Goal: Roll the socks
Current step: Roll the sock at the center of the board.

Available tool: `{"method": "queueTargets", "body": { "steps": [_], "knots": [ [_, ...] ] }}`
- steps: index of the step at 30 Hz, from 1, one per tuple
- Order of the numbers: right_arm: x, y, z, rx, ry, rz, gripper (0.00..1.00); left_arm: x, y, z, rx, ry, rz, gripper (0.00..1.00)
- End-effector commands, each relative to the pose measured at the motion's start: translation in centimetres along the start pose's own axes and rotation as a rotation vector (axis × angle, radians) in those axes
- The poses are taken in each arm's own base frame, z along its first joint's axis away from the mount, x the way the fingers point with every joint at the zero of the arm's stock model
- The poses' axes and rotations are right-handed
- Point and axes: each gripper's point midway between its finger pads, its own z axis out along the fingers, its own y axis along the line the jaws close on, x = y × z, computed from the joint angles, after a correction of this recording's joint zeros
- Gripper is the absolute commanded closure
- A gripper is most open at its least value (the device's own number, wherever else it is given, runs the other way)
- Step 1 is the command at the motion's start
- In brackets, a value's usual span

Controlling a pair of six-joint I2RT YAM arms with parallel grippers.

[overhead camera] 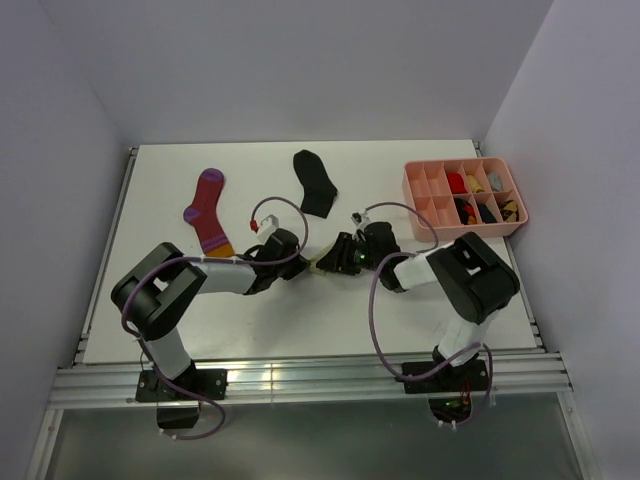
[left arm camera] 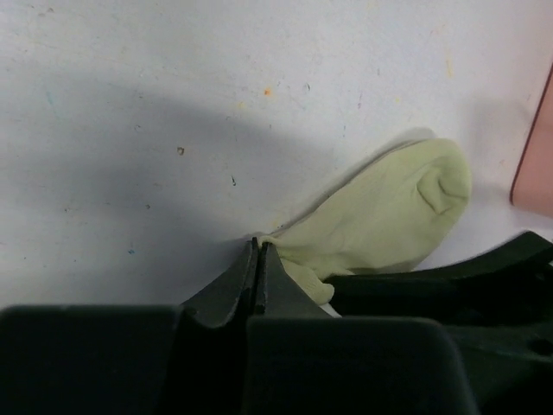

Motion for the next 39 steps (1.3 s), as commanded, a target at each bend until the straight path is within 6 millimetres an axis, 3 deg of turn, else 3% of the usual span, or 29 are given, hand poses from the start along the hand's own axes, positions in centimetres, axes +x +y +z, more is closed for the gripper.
{"method": "queueTargets", "body": {
  "steps": [1, 5, 10, 21, 27, 39],
  "knots": [
    [-0.3, -0.7, -1.1, 0.174, -0.011, -0.196, 0.53, -0.7, 0.8, -0.9, -0.075, -0.021, 0.085, 1.00],
    [-1.0, 1.4, -1.5, 0.248, -0.064, -0.390, 0.52, -1.2, 0.6, -1.7, -0.095, -0.042, 0.110, 1.00],
    [0.1, 3.4, -1.2, 0.231, -0.088, -0.603, 0.54, -1.5, 0.5, -2.3, -0.121, -0.047, 0.124, 1.00],
    [1.3, 5.2, 0.8, 0.197, -0.155, -0.878, 0.53, -1.5, 0.8, -2.7, -0.155, -0.029, 0.147, 1.00],
    [2.1, 4.9, 2.3, 0.184, -0.127, -0.895, 0.52, -1.3, 0.8, -2.7, -0.159, -0.019, 0.143, 1.00],
    [3.7, 2.2, 4.5, 0.254, -0.021, -0.870, 0.57, -1.4, 0.8, -3.1, -0.157, -0.023, 0.124, 1.00]
  ]
}}
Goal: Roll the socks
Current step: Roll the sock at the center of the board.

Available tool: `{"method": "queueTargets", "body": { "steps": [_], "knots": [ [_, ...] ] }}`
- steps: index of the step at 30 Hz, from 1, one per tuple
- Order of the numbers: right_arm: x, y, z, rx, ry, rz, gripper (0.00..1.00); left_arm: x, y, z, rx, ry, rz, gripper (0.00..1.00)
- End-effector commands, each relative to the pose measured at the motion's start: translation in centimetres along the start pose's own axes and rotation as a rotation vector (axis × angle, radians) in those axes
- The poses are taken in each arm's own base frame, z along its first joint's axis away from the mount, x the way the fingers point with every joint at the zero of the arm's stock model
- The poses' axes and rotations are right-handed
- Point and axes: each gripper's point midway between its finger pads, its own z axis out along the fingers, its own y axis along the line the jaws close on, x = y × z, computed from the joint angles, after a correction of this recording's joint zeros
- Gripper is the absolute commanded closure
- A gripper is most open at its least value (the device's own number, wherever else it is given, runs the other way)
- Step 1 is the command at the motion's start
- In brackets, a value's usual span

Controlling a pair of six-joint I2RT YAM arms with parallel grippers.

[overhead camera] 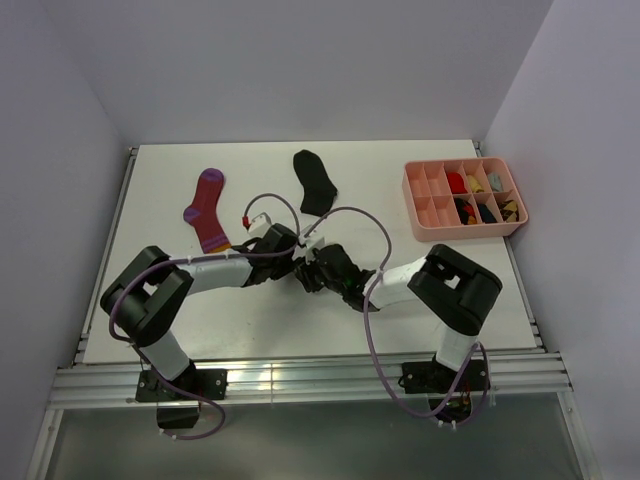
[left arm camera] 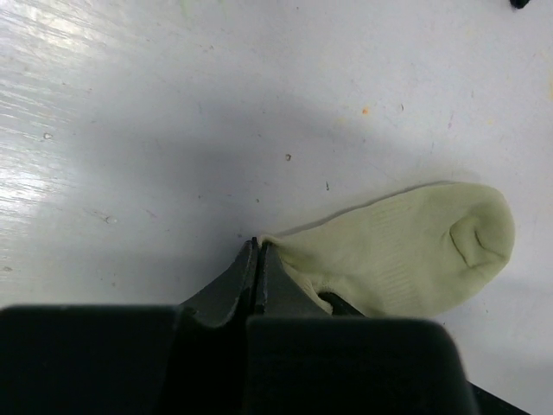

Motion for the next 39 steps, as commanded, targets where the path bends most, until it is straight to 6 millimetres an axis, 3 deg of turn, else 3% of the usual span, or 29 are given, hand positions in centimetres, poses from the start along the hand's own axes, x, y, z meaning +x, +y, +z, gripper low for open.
{"method": "queueTargets", "body": {
  "steps": [1, 8, 12, 18, 19, 21, 22, 23, 30, 39],
  "knots": [
    [1.1, 0.0, 0.9, 0.019, 0.068, -0.019, 0.59, -0.2, -1.9, -1.5, 0.048, -0.020, 0.014, 1.00],
    [1.6, -0.6, 1.1, 0.059, 0.104, 0.018, 1.00, -0.5, -1.8, -1.8, 0.050, -0.036, -0.016, 1.00],
    [1.1, -1.1, 0.6, 0.037, 0.094, 0.118, 1.00, -1.3, -1.7, -2.4, 0.058, -0.072, -0.056, 0.96],
    [0.4, -1.1, -0.3, -0.121, 0.078, 0.374, 1.00, -2.5, -1.7, -3.5, 0.101, -0.130, -0.112, 0.64],
    [0.7, -2.0, -0.5, -0.129, 0.081, 0.428, 1.00, -2.5, -1.6, -3.6, 0.102, -0.135, -0.115, 0.56],
    [0.6, -1.3, -0.7, -0.231, 0.090, 0.534, 1.00, -2.7, -2.2, -3.7, 0.130, -0.141, -0.120, 0.53],
    [0.5, -2.2, -0.7, -0.240, 0.083, 0.577, 1.00, -2.6, -2.3, -3.7, 0.143, -0.137, -0.117, 0.52],
    [1.0, -1.7, -0.8, -0.288, 0.116, 0.639, 1.00, -2.5, -2.4, -3.6, 0.146, -0.134, -0.115, 0.52],
    [-0.9, -2.2, -1.9, -0.472, 0.052, 0.877, 1.00, -2.1, -2.8, -3.0, 0.169, -0.122, -0.112, 0.51],
    [1.7, -4.5, -1.6, -0.401, 0.101, 1.064, 1.00, -0.8, -3.6, -1.2, 0.170, -0.075, -0.100, 0.51]
  ]
}}
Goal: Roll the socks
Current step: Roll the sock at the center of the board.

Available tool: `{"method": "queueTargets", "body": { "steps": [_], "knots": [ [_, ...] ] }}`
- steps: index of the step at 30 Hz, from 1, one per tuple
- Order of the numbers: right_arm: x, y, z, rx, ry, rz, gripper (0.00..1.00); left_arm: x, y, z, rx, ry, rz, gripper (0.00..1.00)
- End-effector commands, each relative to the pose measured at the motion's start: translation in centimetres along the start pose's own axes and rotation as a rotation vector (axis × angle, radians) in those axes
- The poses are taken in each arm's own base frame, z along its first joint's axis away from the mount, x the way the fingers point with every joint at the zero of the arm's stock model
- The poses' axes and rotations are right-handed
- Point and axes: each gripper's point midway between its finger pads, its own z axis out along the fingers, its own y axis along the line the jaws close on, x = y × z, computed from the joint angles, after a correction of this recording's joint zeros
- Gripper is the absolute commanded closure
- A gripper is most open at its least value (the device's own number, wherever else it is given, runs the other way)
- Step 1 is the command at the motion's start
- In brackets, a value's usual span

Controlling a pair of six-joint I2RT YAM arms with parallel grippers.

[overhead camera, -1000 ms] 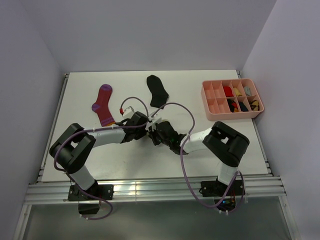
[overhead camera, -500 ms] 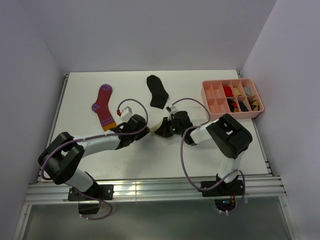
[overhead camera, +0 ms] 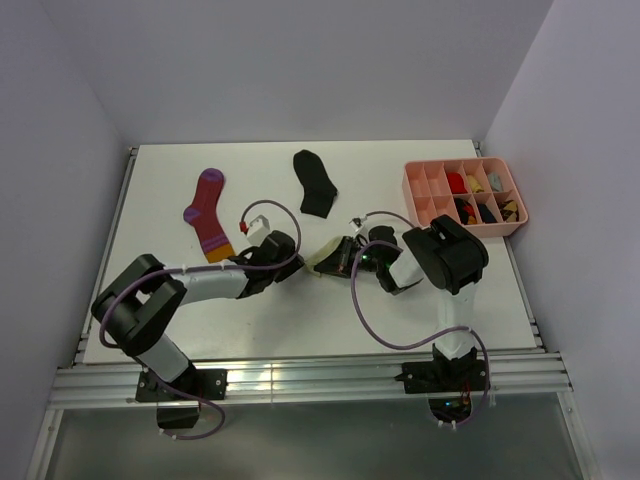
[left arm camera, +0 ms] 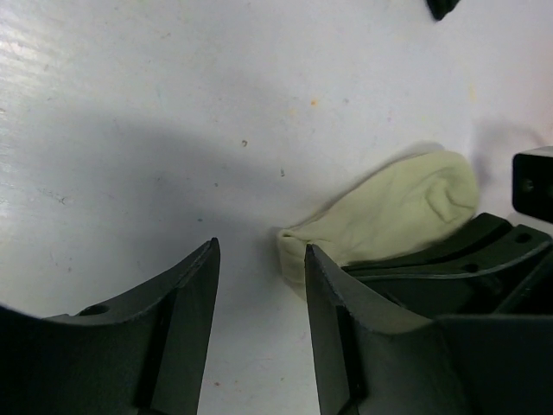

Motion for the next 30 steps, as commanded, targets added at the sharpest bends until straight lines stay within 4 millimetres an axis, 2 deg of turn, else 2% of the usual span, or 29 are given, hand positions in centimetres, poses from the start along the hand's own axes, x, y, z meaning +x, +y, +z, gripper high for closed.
{"method": "queueTargets", "body": {
  "steps": [1, 12, 15, 20, 23, 24, 28, 29, 30],
  "knots": [
    [0.1, -0.8, -0.5, 0.008, -0.003, 0.071, 1.00, 0.1, -1.8, 0.4, 0.052, 0.012, -0.015, 0.51],
    [0.2, -2.5, -0.5, 0.077, -0.002, 0.099, 1.00, 2.0, -1.5, 1.4, 0.071, 0.074, -0.058, 0.51],
    [0.2, -2.9, -0.5, 0.089, -0.005, 0.105, 1.00, 2.6, -1.2, 1.9, 0.060, 0.090, -0.057, 0.55],
    [0.1, -2.9, -0.5, 0.098, -0.007, 0.085, 1.00, 3.2, -0.7, 2.4, 0.045, 0.103, -0.058, 0.72],
    [0.0, -3.4, -0.7, 0.135, -0.007, 0.055, 0.98, 3.3, -0.6, 2.5, 0.041, 0.106, -0.053, 0.90],
    [-0.1, -3.4, -0.8, 0.143, -0.010, 0.044, 0.97, 3.3, -0.7, 2.4, 0.044, 0.108, -0.046, 0.99],
    [-0.3, -3.1, -1.2, 0.165, -0.011, -0.030, 0.87, 2.8, -0.9, 2.1, 0.041, 0.098, -0.026, 1.00],
    [-0.8, -2.4, -1.4, 0.163, -0.025, -0.061, 0.77, 2.6, -0.9, 2.0, 0.039, 0.093, -0.024, 1.00],
    [-0.6, -2.4, -1.5, 0.181, -0.014, -0.069, 0.71, 2.4, -0.9, 2.0, 0.036, 0.086, -0.015, 1.00]
  ]
}}
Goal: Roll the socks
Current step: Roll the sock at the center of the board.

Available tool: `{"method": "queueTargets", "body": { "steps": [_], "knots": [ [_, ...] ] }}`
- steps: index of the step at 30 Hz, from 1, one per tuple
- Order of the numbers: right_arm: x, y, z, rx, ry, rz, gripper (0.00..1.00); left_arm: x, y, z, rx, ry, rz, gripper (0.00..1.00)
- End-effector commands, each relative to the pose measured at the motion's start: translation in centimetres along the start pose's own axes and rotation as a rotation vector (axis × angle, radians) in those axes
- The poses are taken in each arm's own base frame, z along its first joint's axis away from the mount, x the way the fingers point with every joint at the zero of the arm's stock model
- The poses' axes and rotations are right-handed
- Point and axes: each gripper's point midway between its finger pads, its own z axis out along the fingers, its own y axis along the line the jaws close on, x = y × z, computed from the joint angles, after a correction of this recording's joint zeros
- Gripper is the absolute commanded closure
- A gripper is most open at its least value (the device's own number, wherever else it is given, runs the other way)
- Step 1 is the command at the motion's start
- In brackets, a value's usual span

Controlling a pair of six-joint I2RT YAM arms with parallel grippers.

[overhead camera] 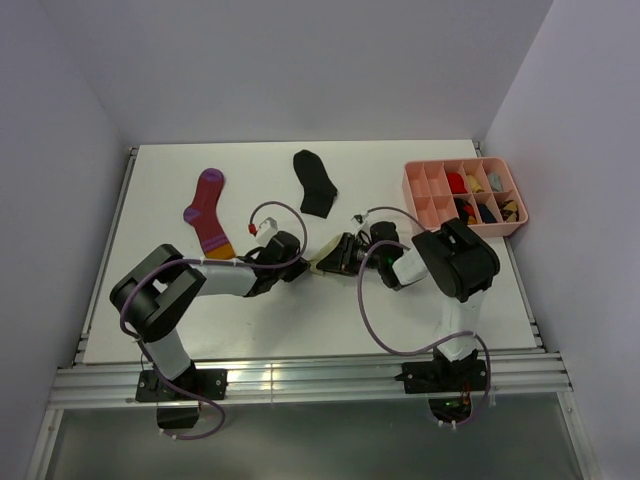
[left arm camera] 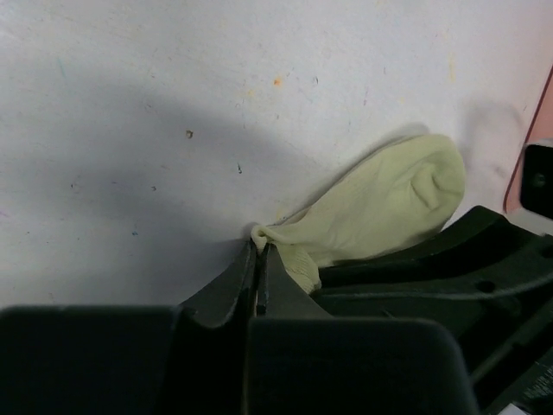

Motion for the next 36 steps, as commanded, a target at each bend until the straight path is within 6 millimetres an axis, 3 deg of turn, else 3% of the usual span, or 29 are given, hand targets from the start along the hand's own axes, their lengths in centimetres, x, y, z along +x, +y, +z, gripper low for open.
{"method": "queueTargets", "body": {
  "steps": [1, 9, 14, 18, 36],
  "knots": [
    [-0.1, -1.7, -0.7, 0.130, -0.008, -0.106, 0.67, -0.3, 0.7, -0.4, -0.055, -0.003, 0.057, 1.00],
    [-1.4, 0.8, -1.9, 0.238, -0.085, -0.455, 0.49, -0.8, 0.7, -0.9, -0.113, 0.005, 0.141, 1.00],
    [-1.3, 2.6, -1.2, 0.294, -0.126, -0.689, 0.52, -1.1, 0.8, -1.5, -0.131, 0.005, 0.161, 1.00],
    [0.3, 4.0, 0.1, 0.279, -0.118, -0.840, 0.53, -1.5, 0.6, -1.8, -0.133, -0.001, 0.170, 1.00],
    [0.9, 6.0, 1.9, 0.253, -0.147, -1.011, 0.53, -1.4, 0.3, -2.1, -0.125, 0.011, 0.177, 1.00]
  ]
}}
